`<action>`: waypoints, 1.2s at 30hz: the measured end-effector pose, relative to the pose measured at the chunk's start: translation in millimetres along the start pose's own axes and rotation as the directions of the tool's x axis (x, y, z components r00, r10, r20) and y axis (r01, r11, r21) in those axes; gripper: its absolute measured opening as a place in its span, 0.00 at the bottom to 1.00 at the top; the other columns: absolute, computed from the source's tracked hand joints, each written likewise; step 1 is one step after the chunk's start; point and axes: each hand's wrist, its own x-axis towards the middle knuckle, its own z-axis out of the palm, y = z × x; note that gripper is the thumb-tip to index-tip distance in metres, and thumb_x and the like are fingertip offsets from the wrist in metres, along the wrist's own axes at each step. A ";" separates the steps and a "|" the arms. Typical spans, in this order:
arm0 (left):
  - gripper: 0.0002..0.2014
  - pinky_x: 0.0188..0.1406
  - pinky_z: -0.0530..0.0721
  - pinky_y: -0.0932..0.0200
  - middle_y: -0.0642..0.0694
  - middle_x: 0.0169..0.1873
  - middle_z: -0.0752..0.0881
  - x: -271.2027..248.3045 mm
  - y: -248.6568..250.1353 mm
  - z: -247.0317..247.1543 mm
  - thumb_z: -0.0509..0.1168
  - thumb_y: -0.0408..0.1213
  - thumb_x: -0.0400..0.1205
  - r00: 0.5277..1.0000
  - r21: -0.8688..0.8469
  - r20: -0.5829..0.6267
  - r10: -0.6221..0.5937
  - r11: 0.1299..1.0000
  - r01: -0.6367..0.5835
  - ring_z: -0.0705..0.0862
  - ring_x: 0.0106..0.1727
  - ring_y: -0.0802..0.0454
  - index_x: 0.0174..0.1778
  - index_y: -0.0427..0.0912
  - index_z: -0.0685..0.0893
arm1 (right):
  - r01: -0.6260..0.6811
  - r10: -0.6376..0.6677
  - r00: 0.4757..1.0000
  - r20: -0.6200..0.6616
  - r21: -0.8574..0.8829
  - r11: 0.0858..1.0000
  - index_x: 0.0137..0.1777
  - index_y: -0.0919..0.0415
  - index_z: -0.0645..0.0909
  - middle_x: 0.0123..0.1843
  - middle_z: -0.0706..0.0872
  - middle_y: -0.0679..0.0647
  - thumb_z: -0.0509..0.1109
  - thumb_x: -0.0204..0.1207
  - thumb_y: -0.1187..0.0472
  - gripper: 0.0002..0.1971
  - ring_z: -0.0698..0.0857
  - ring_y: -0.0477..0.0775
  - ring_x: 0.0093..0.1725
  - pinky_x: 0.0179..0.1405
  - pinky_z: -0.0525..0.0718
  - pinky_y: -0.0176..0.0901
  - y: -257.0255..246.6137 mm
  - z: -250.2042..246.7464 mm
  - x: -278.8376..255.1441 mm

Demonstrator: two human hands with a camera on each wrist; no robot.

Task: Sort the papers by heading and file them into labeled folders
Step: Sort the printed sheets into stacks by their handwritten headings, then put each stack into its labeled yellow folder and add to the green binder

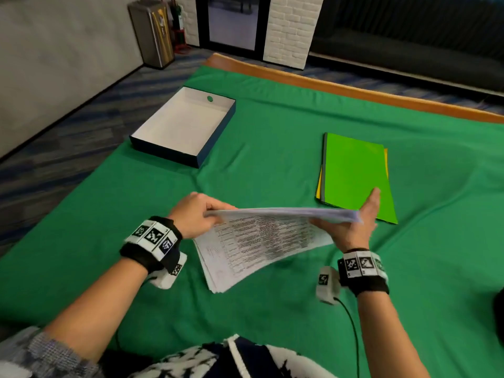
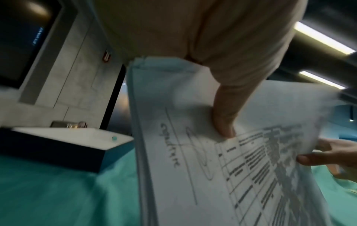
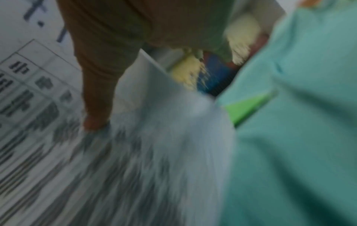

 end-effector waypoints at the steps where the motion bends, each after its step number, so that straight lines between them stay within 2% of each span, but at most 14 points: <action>1: 0.16 0.41 0.83 0.66 0.63 0.42 0.87 0.9 4.1 -4.8 0.74 0.34 0.73 1.000 0.000 -0.021 0.017 1.000 -0.017 0.86 0.40 0.60 0.53 0.57 0.88 | 0.036 -0.048 0.994 0.097 0.121 0.992 0.80 0.60 0.59 0.79 0.67 0.51 0.89 0.39 0.48 0.66 0.68 0.49 0.76 0.77 0.64 0.52 -5.2 -4.0 2.1; 3: 0.15 0.44 0.81 0.67 0.63 0.37 0.88 4.5 5.4 -11.5 0.77 0.33 0.69 0.997 -0.067 -0.077 0.004 0.998 -0.009 0.85 0.40 0.64 0.48 0.55 0.90 | -0.023 -0.066 0.965 0.254 0.334 0.942 0.55 0.56 0.85 0.52 0.90 0.44 0.88 0.35 0.43 0.43 0.85 0.45 0.52 0.57 0.82 0.47 -7.0 -4.9 -1.0; 5: 0.15 0.47 0.81 0.67 0.64 0.32 0.88 9.3 2.4 -17.2 0.80 0.32 0.65 0.987 -0.225 -0.159 -0.036 0.974 -0.001 0.86 0.39 0.67 0.41 0.56 0.90 | -0.055 -0.067 0.959 0.275 0.415 0.908 0.35 0.53 0.89 0.34 0.91 0.40 0.87 0.43 0.47 0.20 0.87 0.43 0.38 0.47 0.82 0.45 -1.3 -2.3 -7.4; 7: 0.17 0.46 0.83 0.65 0.59 0.33 0.90 12.7 -3.9 -22.5 0.81 0.32 0.62 0.962 -0.399 -0.250 -0.107 0.917 -0.002 0.88 0.39 0.64 0.39 0.57 0.88 | -0.052 -0.092 0.960 0.265 0.490 0.870 0.35 0.54 0.88 0.33 0.90 0.42 0.81 0.60 0.64 0.07 0.87 0.40 0.35 0.47 0.80 0.46 -1.9 -3.1 -16.0; 9: 0.20 0.44 0.85 0.64 0.52 0.41 0.90 12.2 -13.3 -24.3 0.83 0.37 0.59 0.931 -0.571 -0.310 -0.194 0.821 -0.019 0.88 0.44 0.57 0.44 0.55 0.87 | -0.087 -0.077 0.964 0.253 0.577 0.812 0.39 0.58 0.85 0.33 0.91 0.43 0.76 0.64 0.72 0.09 0.87 0.40 0.34 0.45 0.81 0.45 3.3 -2.1 -21.7; 10: 0.25 0.44 0.87 0.63 0.49 0.45 0.89 10.6 -18.3 -22.8 0.84 0.44 0.54 0.925 -0.660 -0.304 -0.226 0.750 -0.034 0.87 0.46 0.55 0.47 0.54 0.85 | -0.102 -0.080 0.963 0.258 0.623 0.776 0.41 0.59 0.84 0.34 0.91 0.44 0.78 0.63 0.68 0.09 0.87 0.40 0.35 0.44 0.82 0.44 5.8 -1.4 -25.4; 13: 0.37 0.48 0.87 0.54 0.47 0.49 0.88 5.3 -28.6 -8.6 0.84 0.53 0.43 0.941 -0.784 -0.179 -0.287 0.620 0.040 0.86 0.51 0.52 0.48 0.49 0.82 | -0.122 -0.069 0.966 0.251 0.669 0.733 0.45 0.60 0.84 0.38 0.91 0.45 0.86 0.42 0.46 0.31 0.88 0.42 0.39 0.41 0.86 0.37 10.6 3.9 -33.3; 17: 0.22 0.53 0.84 0.47 0.46 0.46 0.85 2.0 -32.8 12.0 0.79 0.26 0.61 0.948 -0.677 -0.149 -0.281 0.728 0.109 0.84 0.51 0.54 0.46 0.46 0.79 | -0.120 -0.078 0.952 0.297 0.595 0.794 0.45 0.58 0.84 0.38 0.91 0.48 0.86 0.41 0.56 0.28 0.88 0.45 0.40 0.39 0.86 0.35 14.8 8.0 -37.8; 21: 0.18 0.47 0.85 0.56 0.49 0.43 0.86 0.9 -37.3 25.0 0.79 0.29 0.64 0.938 -0.614 -0.176 -0.298 0.778 0.132 0.84 0.47 0.58 0.43 0.48 0.80 | -0.139 -0.025 0.949 0.315 0.487 0.863 0.45 0.55 0.82 0.45 0.88 0.52 0.81 0.58 0.75 0.20 0.86 0.51 0.47 0.41 0.88 0.38 21.5 17.9 -39.2; 26: 0.11 0.30 0.84 0.63 0.44 0.40 0.85 9.5 -21.5 25.8 0.74 0.37 0.73 0.881 -0.546 -0.305 -0.363 0.824 0.151 0.85 0.41 0.48 0.47 0.37 0.84 | -0.306 0.217 0.924 0.315 0.266 0.914 0.59 0.67 0.79 0.58 0.85 0.62 0.79 0.66 0.67 0.21 0.84 0.59 0.55 0.56 0.81 0.48 43.3 40.1 -30.8; 29: 0.14 0.37 0.81 0.62 0.42 0.41 0.86 16.6 -4.9 26.4 0.72 0.38 0.75 0.865 -0.589 -0.339 -0.371 0.800 0.112 0.85 0.42 0.47 0.51 0.32 0.84 | -0.403 0.358 0.889 0.286 0.118 0.907 0.73 0.71 0.65 0.68 0.78 0.68 0.79 0.67 0.55 0.39 0.80 0.63 0.64 0.62 0.79 0.51 52.8 52.4 -23.5; 31: 0.13 0.35 0.81 0.64 0.43 0.41 0.86 20.4 6.6 28.7 0.71 0.38 0.76 0.841 -0.649 -0.359 -0.404 0.756 0.086 0.85 0.41 0.48 0.51 0.32 0.85 | -0.492 0.425 0.849 0.314 0.175 0.853 0.79 0.66 0.54 0.74 0.70 0.63 0.78 0.61 0.41 0.54 0.75 0.64 0.69 0.66 0.78 0.61 49.8 58.1 -20.1; 33: 0.12 0.38 0.82 0.62 0.43 0.42 0.86 23.6 15.1 34.5 0.70 0.38 0.77 0.827 -0.704 -0.354 -0.437 0.706 0.072 0.85 0.43 0.49 0.51 0.32 0.85 | -0.575 0.440 0.801 0.406 0.319 0.753 0.81 0.63 0.52 0.72 0.68 0.57 0.75 0.67 0.40 0.50 0.76 0.63 0.68 0.60 0.82 0.63 38.4 64.0 -22.6; 36: 0.11 0.43 0.82 0.61 0.43 0.43 0.86 24.0 22.1 47.3 0.66 0.37 0.80 0.852 -0.704 -0.326 -0.410 0.707 0.071 0.85 0.44 0.48 0.50 0.32 0.84 | -0.663 0.322 0.697 0.640 0.406 0.629 0.69 0.61 0.68 0.66 0.77 0.62 0.69 0.75 0.44 0.30 0.84 0.65 0.58 0.52 0.86 0.60 19.4 70.3 -30.2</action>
